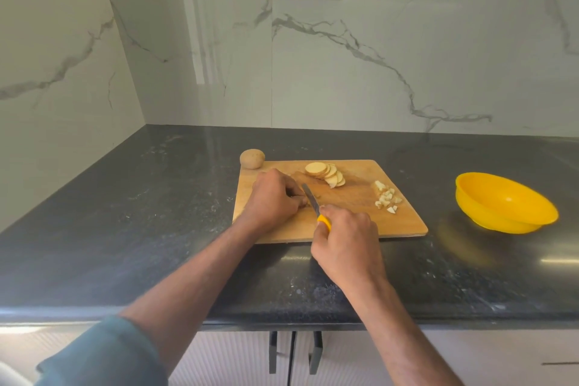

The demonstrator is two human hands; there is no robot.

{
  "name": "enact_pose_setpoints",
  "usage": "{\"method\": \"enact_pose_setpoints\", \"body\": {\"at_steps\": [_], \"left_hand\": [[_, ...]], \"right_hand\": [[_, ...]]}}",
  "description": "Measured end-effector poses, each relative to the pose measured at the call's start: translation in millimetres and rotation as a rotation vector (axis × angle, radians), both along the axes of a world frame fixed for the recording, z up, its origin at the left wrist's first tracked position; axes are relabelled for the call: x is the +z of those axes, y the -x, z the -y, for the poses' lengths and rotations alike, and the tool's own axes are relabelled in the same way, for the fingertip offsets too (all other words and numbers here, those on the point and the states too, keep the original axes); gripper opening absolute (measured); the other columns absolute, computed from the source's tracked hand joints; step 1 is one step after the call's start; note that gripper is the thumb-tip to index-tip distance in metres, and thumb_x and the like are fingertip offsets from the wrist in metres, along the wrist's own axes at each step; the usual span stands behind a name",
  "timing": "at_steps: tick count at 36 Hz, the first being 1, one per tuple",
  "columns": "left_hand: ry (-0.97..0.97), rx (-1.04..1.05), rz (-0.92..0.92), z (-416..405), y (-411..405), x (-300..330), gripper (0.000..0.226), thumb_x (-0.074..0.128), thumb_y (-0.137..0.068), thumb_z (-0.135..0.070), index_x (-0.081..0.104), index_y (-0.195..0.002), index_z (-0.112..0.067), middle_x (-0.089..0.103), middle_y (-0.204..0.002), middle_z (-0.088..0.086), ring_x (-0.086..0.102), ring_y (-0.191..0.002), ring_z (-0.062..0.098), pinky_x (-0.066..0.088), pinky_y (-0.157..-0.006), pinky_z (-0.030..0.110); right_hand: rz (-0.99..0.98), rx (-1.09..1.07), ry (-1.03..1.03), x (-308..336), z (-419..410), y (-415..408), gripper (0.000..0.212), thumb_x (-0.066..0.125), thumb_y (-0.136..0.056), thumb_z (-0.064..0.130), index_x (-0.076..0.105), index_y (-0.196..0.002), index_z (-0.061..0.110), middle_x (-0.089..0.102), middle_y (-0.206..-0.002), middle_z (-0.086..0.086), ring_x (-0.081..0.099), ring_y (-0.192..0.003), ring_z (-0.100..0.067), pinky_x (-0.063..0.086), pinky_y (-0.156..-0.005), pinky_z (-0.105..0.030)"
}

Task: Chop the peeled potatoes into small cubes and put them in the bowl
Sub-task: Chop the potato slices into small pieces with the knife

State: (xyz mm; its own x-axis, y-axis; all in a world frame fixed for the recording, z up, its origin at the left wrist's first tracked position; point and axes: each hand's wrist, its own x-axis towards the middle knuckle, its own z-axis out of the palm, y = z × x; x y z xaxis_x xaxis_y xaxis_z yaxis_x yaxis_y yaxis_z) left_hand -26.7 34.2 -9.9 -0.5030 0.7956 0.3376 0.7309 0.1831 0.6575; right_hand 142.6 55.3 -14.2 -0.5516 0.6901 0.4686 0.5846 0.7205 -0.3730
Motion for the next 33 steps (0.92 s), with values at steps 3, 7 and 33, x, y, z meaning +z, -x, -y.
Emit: {"method": "enact_pose_setpoints", "body": {"at_steps": [3, 7, 33], "left_hand": [[0.002, -0.007, -0.002, 0, 0, 0, 0.006, 0.083, -0.081, -0.01, 0.082, -0.076, -0.014, 0.075, -0.074, -0.007, 0.067, -0.073, 0.005, 0.058, -0.074, 0.027], [-0.004, -0.02, 0.005, 0, 2, 0, 0.007, 0.083, -0.081, -0.008, 0.082, -0.076, -0.013, 0.075, -0.072, -0.007, 0.067, -0.071, 0.004, 0.053, -0.066, 0.019], [-0.041, -0.066, 0.015, 0, 1, 1, 0.017, 0.078, -0.079, 0.003, 0.079, -0.07, -0.011, 0.07, -0.068, -0.015, 0.067, -0.075, 0.002, 0.052, -0.07, 0.015]], "right_hand": [[0.007, 0.009, 0.011, 0, 0, 1, 0.026, 0.058, -0.09, 0.023, 0.07, -0.113, 0.021, 0.074, -0.089, 0.0, 0.067, -0.08, -0.025, 0.048, -0.066, -0.03], [0.011, 0.022, 0.023, 0, -1, 2, 0.025, 0.057, -0.091, 0.023, 0.07, -0.112, 0.022, 0.073, -0.088, 0.0, 0.063, -0.076, -0.022, 0.042, -0.06, -0.024], [0.09, 0.064, -0.005, 12, 1, 16, 0.022, 0.056, -0.092, 0.014, 0.067, -0.111, 0.013, 0.07, -0.089, -0.003, 0.052, -0.07, -0.016, 0.047, -0.061, -0.023]]}}
